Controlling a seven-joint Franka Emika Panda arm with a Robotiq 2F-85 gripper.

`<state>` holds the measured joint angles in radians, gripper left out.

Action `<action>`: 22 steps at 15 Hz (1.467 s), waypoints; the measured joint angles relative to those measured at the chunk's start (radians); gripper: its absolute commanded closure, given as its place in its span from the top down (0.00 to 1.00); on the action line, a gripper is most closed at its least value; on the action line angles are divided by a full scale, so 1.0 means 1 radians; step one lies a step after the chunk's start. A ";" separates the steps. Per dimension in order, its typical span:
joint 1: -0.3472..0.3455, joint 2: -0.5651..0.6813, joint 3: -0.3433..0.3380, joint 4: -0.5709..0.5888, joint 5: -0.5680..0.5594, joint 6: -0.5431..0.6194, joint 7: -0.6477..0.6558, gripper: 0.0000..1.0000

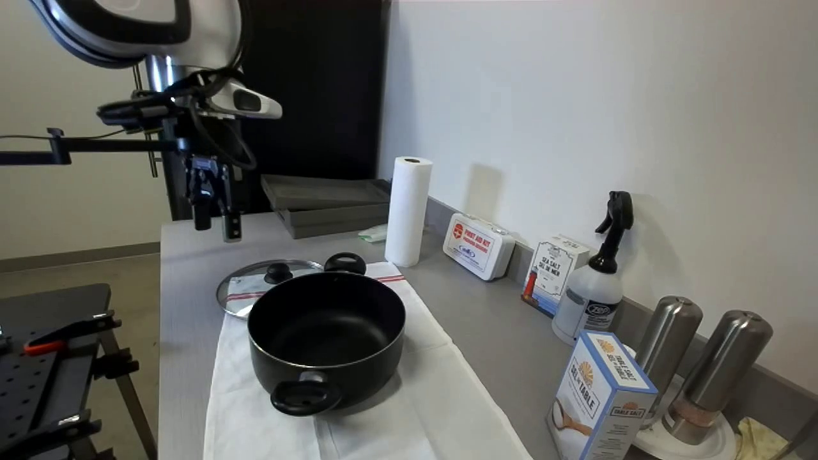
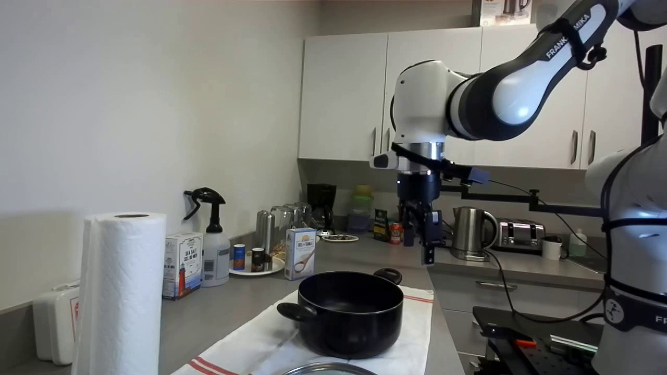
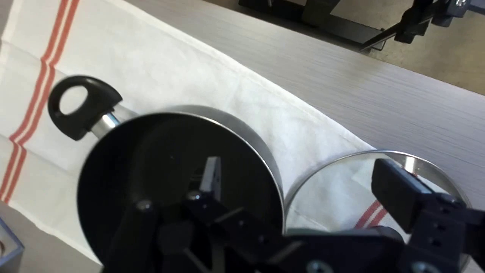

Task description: Put the lid on the pot

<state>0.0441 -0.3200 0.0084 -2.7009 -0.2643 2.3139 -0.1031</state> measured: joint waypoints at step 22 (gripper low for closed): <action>0.066 0.690 0.163 0.394 0.134 0.274 -0.336 1.00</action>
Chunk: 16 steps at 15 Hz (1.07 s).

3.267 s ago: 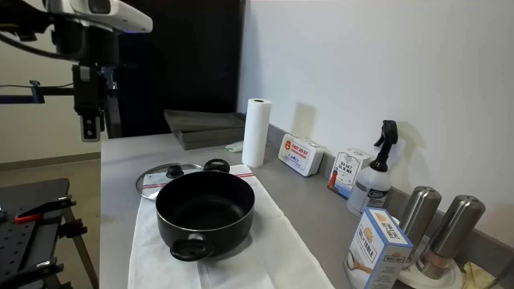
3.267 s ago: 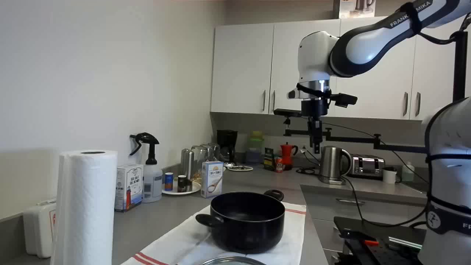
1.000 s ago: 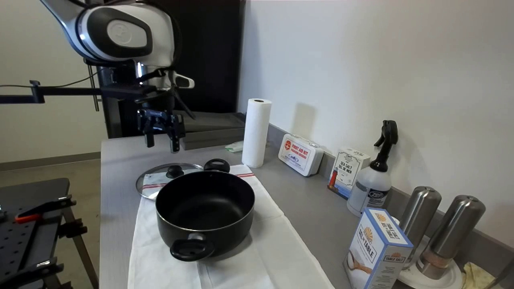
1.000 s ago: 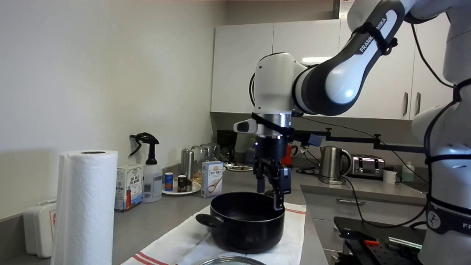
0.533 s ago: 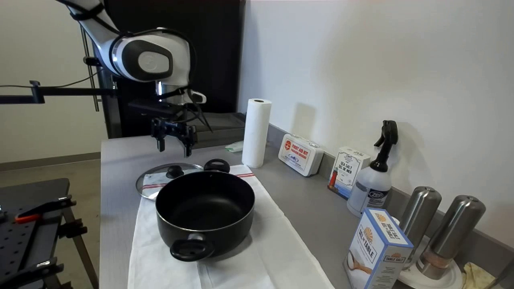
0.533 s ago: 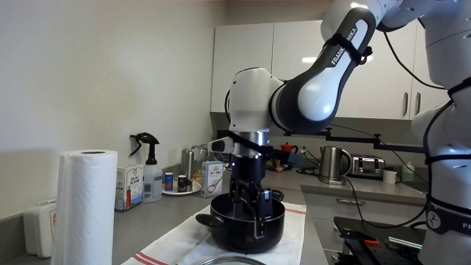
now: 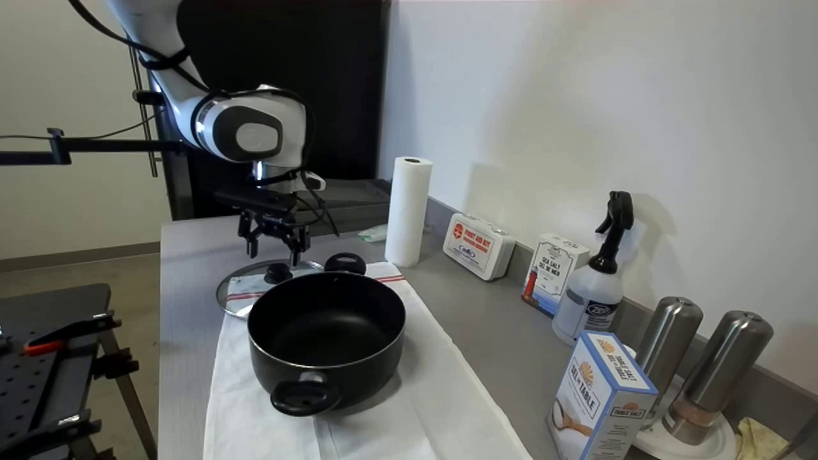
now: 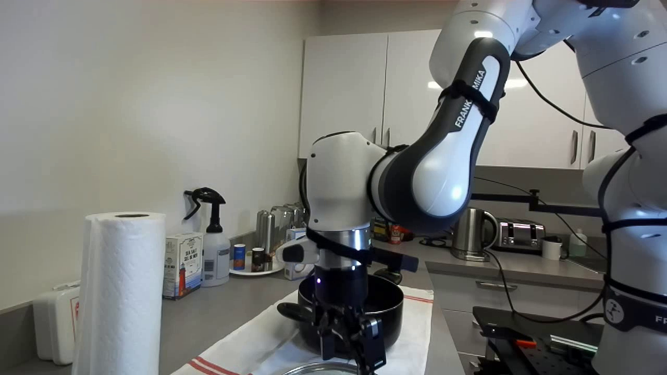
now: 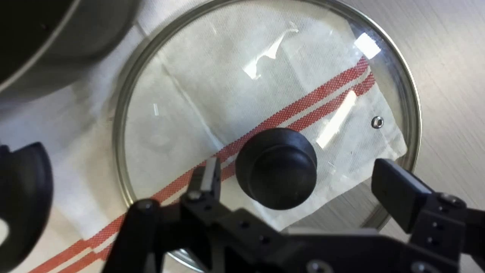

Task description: Put the lid on the pot

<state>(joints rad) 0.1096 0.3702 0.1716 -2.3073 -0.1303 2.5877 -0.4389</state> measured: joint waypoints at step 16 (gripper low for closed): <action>-0.020 0.096 0.023 0.050 -0.033 0.050 -0.061 0.26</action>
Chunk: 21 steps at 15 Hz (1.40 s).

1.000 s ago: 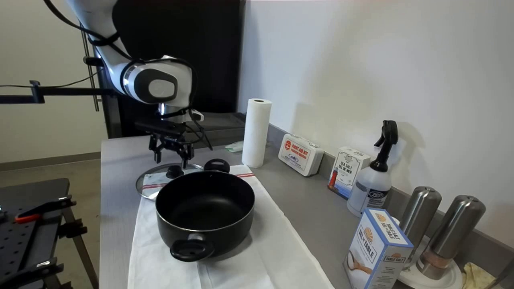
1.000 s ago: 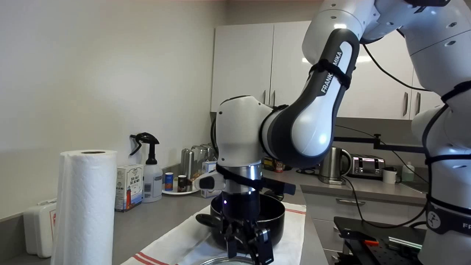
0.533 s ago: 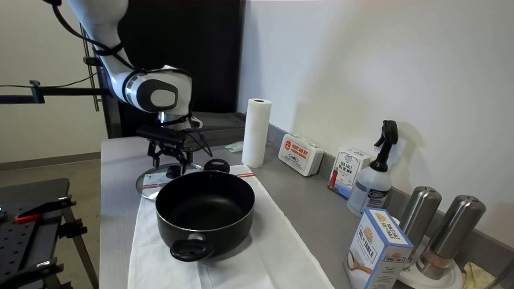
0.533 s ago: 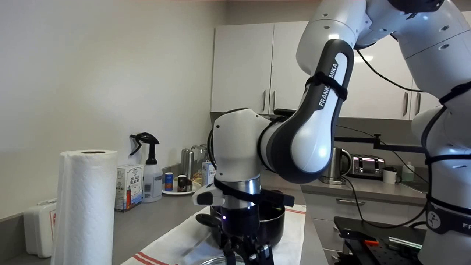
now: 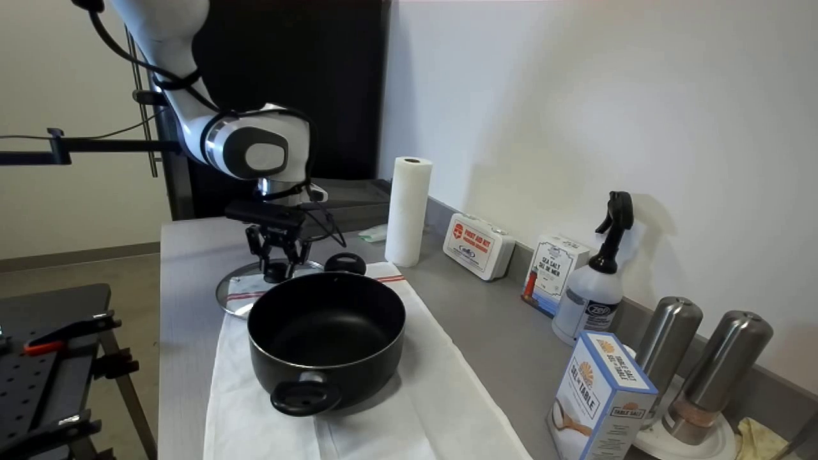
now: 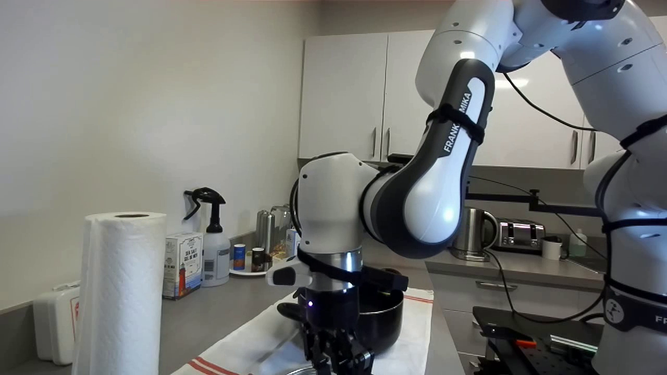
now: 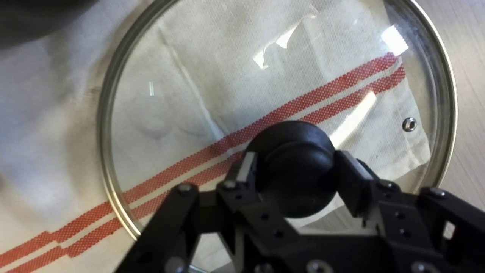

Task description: Put the lid on the pot

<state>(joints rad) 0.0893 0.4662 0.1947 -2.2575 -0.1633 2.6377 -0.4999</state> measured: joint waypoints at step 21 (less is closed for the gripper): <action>-0.041 -0.278 0.087 -0.114 0.037 -0.087 -0.015 0.26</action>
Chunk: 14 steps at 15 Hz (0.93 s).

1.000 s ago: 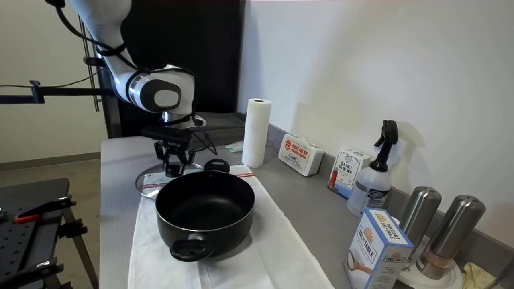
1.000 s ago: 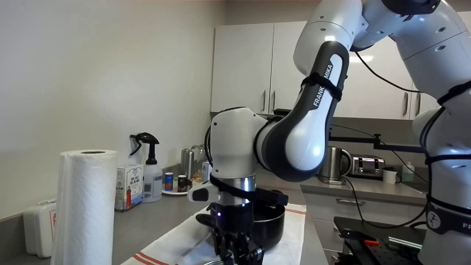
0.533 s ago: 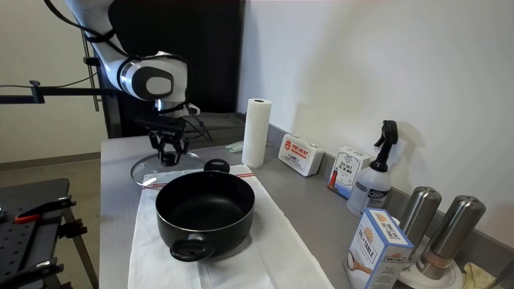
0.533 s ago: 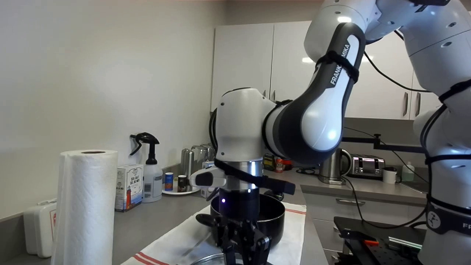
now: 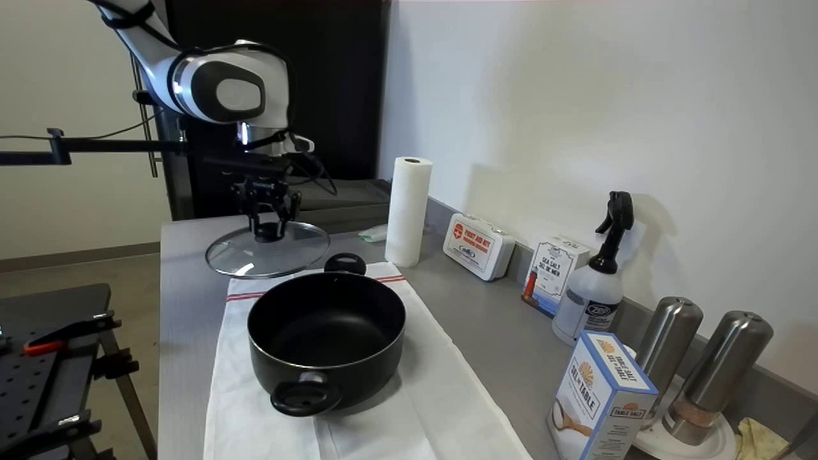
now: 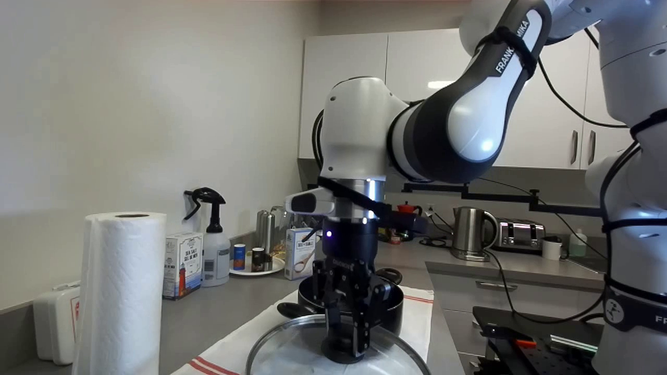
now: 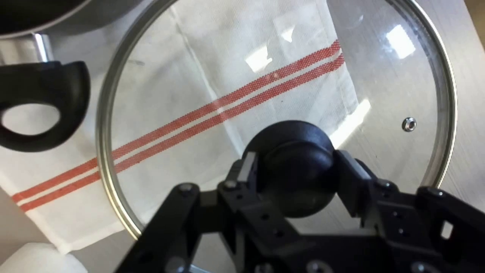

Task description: Put the lid on the pot

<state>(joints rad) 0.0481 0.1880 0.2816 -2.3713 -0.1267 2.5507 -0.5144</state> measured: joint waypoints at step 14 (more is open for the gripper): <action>-0.078 -0.103 -0.239 0.023 0.023 -0.086 0.024 0.26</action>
<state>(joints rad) -0.0294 0.0847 0.0425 -2.3482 -0.1034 2.4644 -0.4901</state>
